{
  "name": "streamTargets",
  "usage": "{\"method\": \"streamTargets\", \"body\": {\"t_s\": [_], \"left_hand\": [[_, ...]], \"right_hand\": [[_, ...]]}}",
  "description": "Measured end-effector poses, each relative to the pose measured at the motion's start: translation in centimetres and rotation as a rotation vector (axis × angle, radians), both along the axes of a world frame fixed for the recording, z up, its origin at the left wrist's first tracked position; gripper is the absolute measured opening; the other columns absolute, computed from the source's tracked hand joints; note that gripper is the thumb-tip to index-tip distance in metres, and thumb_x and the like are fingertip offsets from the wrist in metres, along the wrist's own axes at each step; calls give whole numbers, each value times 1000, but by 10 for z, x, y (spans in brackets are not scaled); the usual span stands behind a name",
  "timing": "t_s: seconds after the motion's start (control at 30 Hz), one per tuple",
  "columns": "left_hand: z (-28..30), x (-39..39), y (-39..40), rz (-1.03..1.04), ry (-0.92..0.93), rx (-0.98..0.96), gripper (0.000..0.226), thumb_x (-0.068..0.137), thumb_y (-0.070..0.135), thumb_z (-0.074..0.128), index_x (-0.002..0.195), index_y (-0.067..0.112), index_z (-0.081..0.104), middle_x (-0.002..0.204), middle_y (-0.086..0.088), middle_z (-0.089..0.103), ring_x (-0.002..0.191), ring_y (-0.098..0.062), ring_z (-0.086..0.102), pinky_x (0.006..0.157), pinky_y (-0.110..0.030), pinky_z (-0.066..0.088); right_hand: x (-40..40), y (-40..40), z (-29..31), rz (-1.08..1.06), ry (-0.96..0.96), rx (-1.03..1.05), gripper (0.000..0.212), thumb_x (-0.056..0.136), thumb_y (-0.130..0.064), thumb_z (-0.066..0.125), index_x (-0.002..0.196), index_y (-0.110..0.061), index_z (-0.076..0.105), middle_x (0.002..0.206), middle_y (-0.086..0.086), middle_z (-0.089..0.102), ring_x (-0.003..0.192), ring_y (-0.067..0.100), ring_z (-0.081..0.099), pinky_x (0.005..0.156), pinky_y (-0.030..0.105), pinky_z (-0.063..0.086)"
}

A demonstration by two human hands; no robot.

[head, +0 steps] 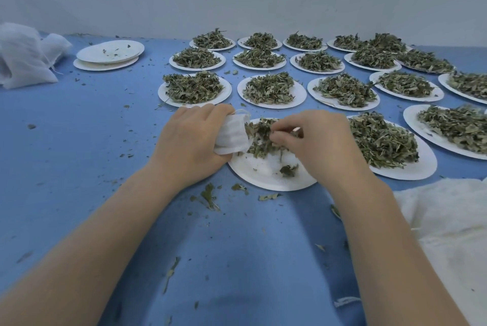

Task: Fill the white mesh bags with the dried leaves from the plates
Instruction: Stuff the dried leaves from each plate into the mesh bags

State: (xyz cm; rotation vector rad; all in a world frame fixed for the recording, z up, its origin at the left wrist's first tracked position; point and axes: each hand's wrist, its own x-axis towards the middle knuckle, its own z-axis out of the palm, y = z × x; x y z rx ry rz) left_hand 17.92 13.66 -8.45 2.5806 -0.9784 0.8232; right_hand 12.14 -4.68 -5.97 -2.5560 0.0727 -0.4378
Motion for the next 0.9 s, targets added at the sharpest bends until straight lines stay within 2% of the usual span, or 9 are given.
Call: {"method": "streamTargets", "body": {"t_s": [0.07, 0.13, 0.23, 0.33, 0.5, 0.67, 0.73, 0.8, 0.9], "left_hand": [[0, -1, -1, -5, 10, -8, 50, 65, 31, 63, 104, 1, 62, 90, -13, 67, 76, -34, 63, 73, -40, 47], [0, 0, -1, -6, 3, -12, 48, 66, 30, 66, 104, 1, 62, 90, -13, 67, 76, -35, 63, 73, -40, 47], [-1, -1, -1, -13, -8, -43, 45, 69, 28, 71, 104, 1, 61, 91, -13, 66, 76, -34, 62, 73, -39, 47], [2, -4, -3, -15, -14, -80, 52, 70, 41, 52, 103, 2, 61, 91, -10, 66, 76, -32, 63, 72, -37, 47], [-1, -2, -2, 30, 12, -95, 50, 61, 18, 79, 103, -1, 61, 94, -15, 67, 80, -35, 64, 75, -41, 46], [1, 1, 0, 51, 21, -85, 52, 60, 18, 82, 104, 0, 61, 94, -16, 66, 78, -36, 62, 74, -41, 46], [1, -1, -1, 29, -11, -83, 46, 65, 24, 75, 102, -1, 61, 90, -15, 66, 77, -35, 63, 72, -40, 46], [2, -5, -5, -4, -30, -78, 47, 73, 38, 57, 100, 0, 62, 87, -13, 65, 76, -33, 62, 70, -38, 47], [1, -7, -9, -52, -39, -80, 51, 74, 41, 48, 99, -1, 63, 83, -13, 64, 72, -32, 61, 67, -36, 46]], "right_hand": [[-2, 0, 3, 13, -96, 138, 9, 84, -27, 69, 91, -27, 75, 63, -28, 53, 61, -11, 53, 60, -1, 38], [-4, 5, 5, 44, -160, 291, 10, 80, -26, 73, 89, -27, 76, 73, -25, 62, 68, -4, 59, 65, 5, 44], [-5, 13, 7, 90, -155, 397, 11, 77, -25, 76, 87, -28, 76, 80, -21, 68, 76, 3, 64, 73, 16, 51], [-5, 17, 7, 143, -71, 410, 12, 76, -22, 76, 85, -30, 75, 77, -16, 69, 75, 6, 65, 72, 19, 52], [-9, 9, 10, 126, -97, 402, 11, 79, -23, 74, 83, -33, 74, 77, -18, 70, 76, 3, 65, 75, 20, 52], [-10, 2, 13, 58, -113, 413, 10, 81, -24, 72, 87, -32, 74, 80, -17, 70, 78, 4, 66, 77, 22, 53], [-8, 10, 11, 62, -99, 394, 12, 80, -24, 74, 91, -28, 75, 80, -16, 70, 78, 4, 65, 77, 20, 53], [-5, 21, 8, 80, -91, 350, 17, 80, -22, 74, 96, -25, 75, 81, -14, 70, 80, 2, 65, 77, 18, 51], [-1, 29, 5, 119, -70, 362, 35, 83, -12, 69, 115, -25, 65, 91, -10, 70, 84, -1, 64, 78, 11, 50]]}}
